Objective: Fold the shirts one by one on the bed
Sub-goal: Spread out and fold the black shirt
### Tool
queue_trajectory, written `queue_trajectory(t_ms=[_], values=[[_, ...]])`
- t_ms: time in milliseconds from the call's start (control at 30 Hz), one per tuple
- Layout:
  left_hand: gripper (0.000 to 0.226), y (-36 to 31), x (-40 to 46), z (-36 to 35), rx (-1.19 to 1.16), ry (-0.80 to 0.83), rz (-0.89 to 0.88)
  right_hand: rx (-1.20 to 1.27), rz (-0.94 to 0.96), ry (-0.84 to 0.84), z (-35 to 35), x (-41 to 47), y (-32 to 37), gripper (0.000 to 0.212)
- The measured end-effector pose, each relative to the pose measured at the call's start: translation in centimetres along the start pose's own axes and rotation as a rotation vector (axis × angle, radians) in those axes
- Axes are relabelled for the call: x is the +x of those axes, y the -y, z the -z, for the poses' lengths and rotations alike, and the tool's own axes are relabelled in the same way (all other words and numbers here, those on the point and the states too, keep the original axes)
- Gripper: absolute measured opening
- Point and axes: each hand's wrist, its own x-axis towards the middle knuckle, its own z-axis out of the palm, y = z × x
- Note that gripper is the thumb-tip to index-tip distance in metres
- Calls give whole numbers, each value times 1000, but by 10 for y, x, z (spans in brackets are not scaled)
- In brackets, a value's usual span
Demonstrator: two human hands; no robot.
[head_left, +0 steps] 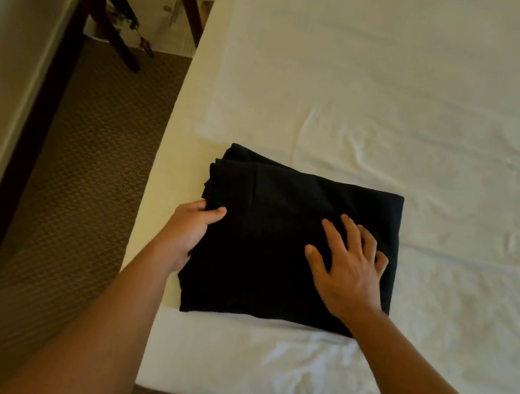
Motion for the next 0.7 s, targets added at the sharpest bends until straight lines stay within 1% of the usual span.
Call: queue_trajectory(t_ms=[67, 100, 167, 200, 233, 300, 367, 400, 467, 567, 633, 700], values=[[14, -5, 1, -6, 64, -128, -74, 118, -10, -123, 14, 16, -7, 52], [16, -8, 3, -9, 141, -229, -153, 159, -6, -184, 21, 25, -12, 47], [14, -18, 6, -16, 393, -457, -361, 204, -3, -235, 32, 45, -20, 41], [23, -24, 9, -19, 528, -532, -471, 208, -10, -215, 38, 55, -22, 40], [33, -28, 15, -21, 648, -540, -559, 202, -17, -176, 42, 63, -24, 40], [46, -40, 27, -26, 885, -433, -639, 176, -48, -81, 49, 77, -26, 41], [48, -50, 37, -31, 1077, -321, -641, 200, -90, -19, 56, 86, -27, 39], [45, -55, 41, -33, 1130, -288, -640, 243, -110, 0, 58, 90, -29, 38], [36, -63, 47, -33, 1131, -260, -641, 320, -125, 36, 60, 96, -32, 33], [30, -72, 50, -30, 987, -208, -587, 380, -130, 66, 65, 108, -41, 20], [33, -74, 53, -25, 984, -245, -576, 444, -175, 58, 68, 113, -45, 22], [36, -70, 59, -23, 1066, -306, -580, 498, -219, 33, 67, 116, -47, 31]])
